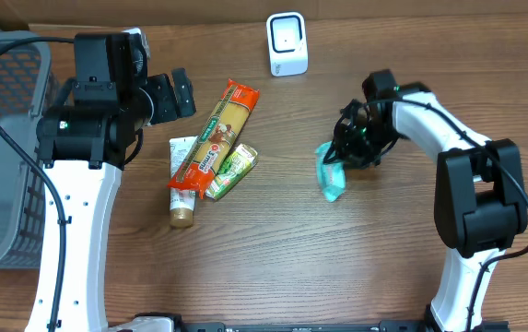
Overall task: Scan the item barcode
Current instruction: 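Carry the wipes pack right and release it on the table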
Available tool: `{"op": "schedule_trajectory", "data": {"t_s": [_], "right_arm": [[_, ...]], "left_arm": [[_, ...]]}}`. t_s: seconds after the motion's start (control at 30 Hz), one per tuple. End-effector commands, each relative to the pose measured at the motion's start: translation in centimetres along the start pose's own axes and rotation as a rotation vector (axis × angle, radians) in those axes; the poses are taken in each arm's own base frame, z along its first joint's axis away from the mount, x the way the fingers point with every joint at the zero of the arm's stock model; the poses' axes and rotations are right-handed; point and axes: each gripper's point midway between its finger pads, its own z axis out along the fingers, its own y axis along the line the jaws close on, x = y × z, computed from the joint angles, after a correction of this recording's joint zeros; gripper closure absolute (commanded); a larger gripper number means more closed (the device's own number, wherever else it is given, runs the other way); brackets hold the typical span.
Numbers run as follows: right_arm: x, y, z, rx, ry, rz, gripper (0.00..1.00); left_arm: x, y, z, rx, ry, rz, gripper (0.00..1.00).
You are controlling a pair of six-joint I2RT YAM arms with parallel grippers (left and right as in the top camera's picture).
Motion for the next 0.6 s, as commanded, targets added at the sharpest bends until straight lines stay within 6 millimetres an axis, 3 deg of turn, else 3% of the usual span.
{"op": "schedule_trajectory", "data": {"t_s": [0.0, 0.03, 0.17, 0.37, 0.47, 0.57], "right_arm": [[-3.3, -3.2, -4.9, 0.34, -0.152, -0.056, 0.67], [-3.7, -3.6, -6.1, 0.402, -0.174, -0.057, 0.62], [-4.2, -3.8, -6.7, 0.435, -0.193, -0.067, 0.51], [-4.3, -6.0, -7.4, 0.557, -0.21, -0.055, 0.47], [-4.3, -6.7, -7.9, 0.604, -0.214, -0.051, 0.48], [-3.8, -6.0, -7.7, 0.568, -0.192, -0.049, 0.61]], "left_arm": [[-0.4, 0.1, -0.2, -0.01, -0.013, -0.013, 0.0], [-0.4, 0.1, -0.2, -0.009, -0.013, -0.013, 0.0], [-0.4, 0.1, -0.2, -0.009, -0.013, -0.013, 0.0], [-0.4, 0.1, -0.2, -0.009, -0.013, -0.013, 0.0], [-0.4, 0.1, -0.2, -0.009, -0.014, -0.013, 0.0], [-0.4, 0.1, -0.2, -0.01, -0.013, -0.013, 0.0]]}}
